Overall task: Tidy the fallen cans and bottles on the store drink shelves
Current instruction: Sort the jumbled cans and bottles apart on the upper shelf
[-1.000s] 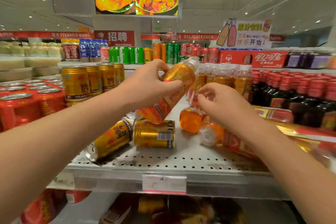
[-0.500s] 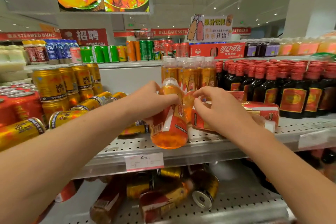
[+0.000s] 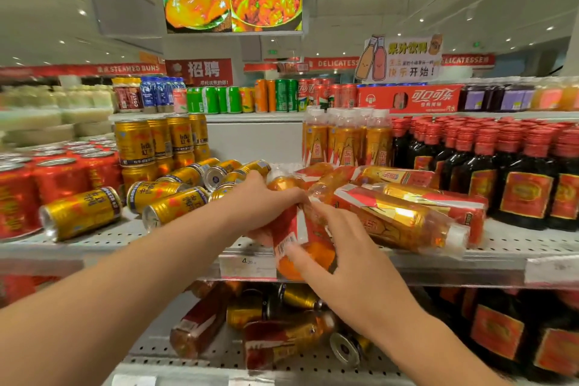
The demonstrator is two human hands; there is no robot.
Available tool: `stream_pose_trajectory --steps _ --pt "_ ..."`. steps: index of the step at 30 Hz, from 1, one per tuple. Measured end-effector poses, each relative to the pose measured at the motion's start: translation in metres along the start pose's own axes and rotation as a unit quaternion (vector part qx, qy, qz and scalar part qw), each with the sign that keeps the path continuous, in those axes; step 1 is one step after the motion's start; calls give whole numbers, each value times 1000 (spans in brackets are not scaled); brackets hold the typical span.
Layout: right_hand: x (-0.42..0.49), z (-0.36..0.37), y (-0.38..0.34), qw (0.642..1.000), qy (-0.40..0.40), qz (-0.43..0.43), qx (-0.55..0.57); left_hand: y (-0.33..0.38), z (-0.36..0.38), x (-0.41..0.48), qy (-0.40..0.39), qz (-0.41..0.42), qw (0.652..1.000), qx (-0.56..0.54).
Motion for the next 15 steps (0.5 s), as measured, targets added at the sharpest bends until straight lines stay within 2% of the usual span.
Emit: stream_pose_trajectory --steps 6,12,15 --pt "1 -13 4 999 16 -46 4 -1 5 -6 46 -36 998 -23" --pt "4 -16 -9 994 33 -92 -52 -8 13 -14 51 -4 993 -102" --pt "4 -18 -6 992 39 -89 -84 -15 7 -18 57 21 993 -101"
Point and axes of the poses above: each hand's wrist, its own x-axis towards the middle knuckle, its own z-axis out of the palm, y = z × x, the point moved 9 cm from there along x, towards the middle knuckle, and after that the axes turned 2 degrees about -y, right-handed, at the moved point
